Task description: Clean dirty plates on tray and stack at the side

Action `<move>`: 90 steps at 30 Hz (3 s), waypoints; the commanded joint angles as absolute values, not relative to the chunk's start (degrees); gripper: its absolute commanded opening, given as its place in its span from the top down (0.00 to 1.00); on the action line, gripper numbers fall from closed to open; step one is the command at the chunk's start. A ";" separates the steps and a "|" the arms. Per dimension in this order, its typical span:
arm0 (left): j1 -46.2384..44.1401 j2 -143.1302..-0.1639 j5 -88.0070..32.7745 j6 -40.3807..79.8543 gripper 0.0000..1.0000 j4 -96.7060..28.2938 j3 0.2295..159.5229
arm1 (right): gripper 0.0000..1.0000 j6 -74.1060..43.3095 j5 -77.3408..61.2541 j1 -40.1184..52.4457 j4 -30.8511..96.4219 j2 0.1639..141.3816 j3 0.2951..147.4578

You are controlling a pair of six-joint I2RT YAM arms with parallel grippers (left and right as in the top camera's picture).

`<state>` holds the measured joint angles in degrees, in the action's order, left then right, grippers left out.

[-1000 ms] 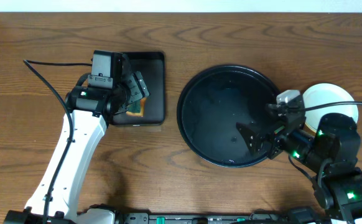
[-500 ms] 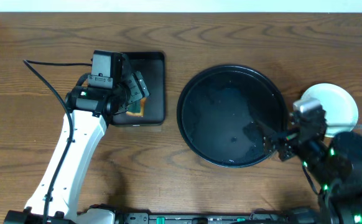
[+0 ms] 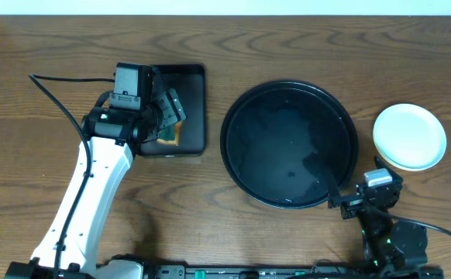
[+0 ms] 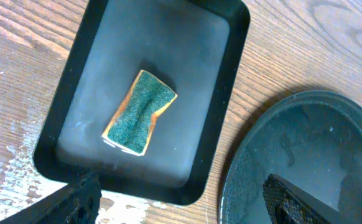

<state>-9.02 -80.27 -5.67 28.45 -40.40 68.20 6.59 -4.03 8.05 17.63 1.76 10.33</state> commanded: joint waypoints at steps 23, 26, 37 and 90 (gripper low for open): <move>-8.91 -80.44 -5.54 27.88 0.16 -40.51 69.56 | 0.01 7.35 -3.05 6.94 4.03 0.32 0.32; -8.91 -80.44 -5.54 27.88 0.16 -40.51 69.56 | 0.01 7.38 -3.05 6.94 4.01 0.32 0.32; -8.51 -79.99 2.44 27.42 0.16 -40.51 69.54 | 0.01 7.35 -3.05 6.94 4.01 0.32 0.32; -4.19 -0.10 11.40 27.66 0.16 -2.92 0.23 | 0.01 7.35 -3.05 6.94 4.03 0.32 0.32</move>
